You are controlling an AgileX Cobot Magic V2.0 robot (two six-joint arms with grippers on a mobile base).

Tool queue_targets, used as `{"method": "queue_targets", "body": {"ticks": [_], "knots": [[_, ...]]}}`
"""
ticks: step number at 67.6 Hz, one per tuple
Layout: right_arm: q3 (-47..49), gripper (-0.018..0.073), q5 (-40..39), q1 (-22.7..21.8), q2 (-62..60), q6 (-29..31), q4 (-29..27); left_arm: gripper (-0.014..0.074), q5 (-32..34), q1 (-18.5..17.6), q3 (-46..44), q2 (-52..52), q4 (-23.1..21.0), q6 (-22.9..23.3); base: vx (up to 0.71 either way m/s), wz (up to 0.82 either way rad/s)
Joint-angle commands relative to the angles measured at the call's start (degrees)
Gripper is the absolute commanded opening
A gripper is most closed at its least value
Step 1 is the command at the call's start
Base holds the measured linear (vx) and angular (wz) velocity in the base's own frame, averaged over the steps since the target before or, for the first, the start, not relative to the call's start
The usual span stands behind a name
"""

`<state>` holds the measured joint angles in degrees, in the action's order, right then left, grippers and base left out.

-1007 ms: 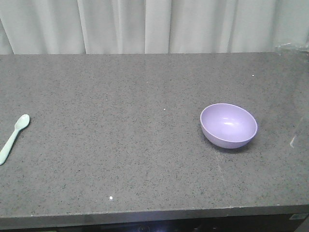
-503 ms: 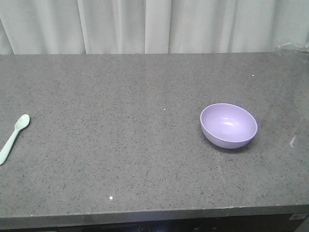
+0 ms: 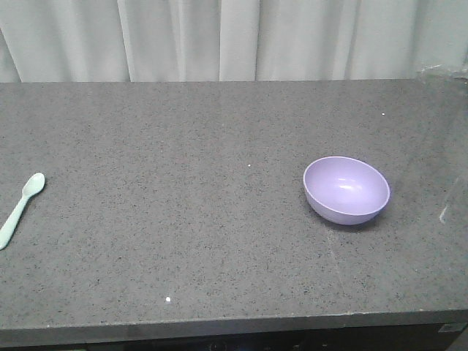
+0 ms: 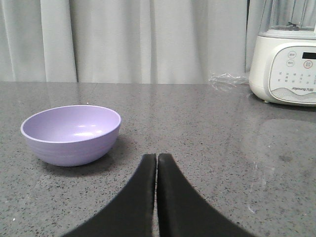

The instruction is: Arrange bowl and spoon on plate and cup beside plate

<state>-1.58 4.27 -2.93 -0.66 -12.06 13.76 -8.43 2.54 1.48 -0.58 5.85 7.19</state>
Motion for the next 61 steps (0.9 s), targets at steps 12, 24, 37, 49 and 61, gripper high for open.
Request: {"method": "queue_targets", "body": {"ticks": [12, 24, 37, 49, 61], "knots": [[-0.21, -0.0003, -4.27, -0.29, -0.54, 0.04, 0.4, -0.0006, 3.94, -0.06, -0.44, -0.71, -0.07, 0.47, 0.0, 0.0], [-0.21, -0.0003, -4.27, -0.29, -0.54, 0.04, 0.4, -0.0006, 3.94, -0.06, -0.44, -0.71, -0.07, 0.47, 0.0, 0.0], [-0.21, -0.0003, -4.27, -0.29, -0.54, 0.04, 0.4, -0.0006, 3.94, -0.06, -0.44, -0.71, -0.07, 0.47, 0.0, 0.0], [-0.21, -0.0003, -4.27, -0.29, -0.54, 0.04, 0.4, -0.0006, 3.94, -0.06, -0.44, -0.71, -0.07, 0.47, 0.0, 0.0], [-0.21, -0.0003, -4.27, -0.29, -0.54, 0.04, 0.4, -0.0006, 3.94, -0.06, -0.44, -0.71, -0.07, 0.47, 0.0, 0.0]]}}
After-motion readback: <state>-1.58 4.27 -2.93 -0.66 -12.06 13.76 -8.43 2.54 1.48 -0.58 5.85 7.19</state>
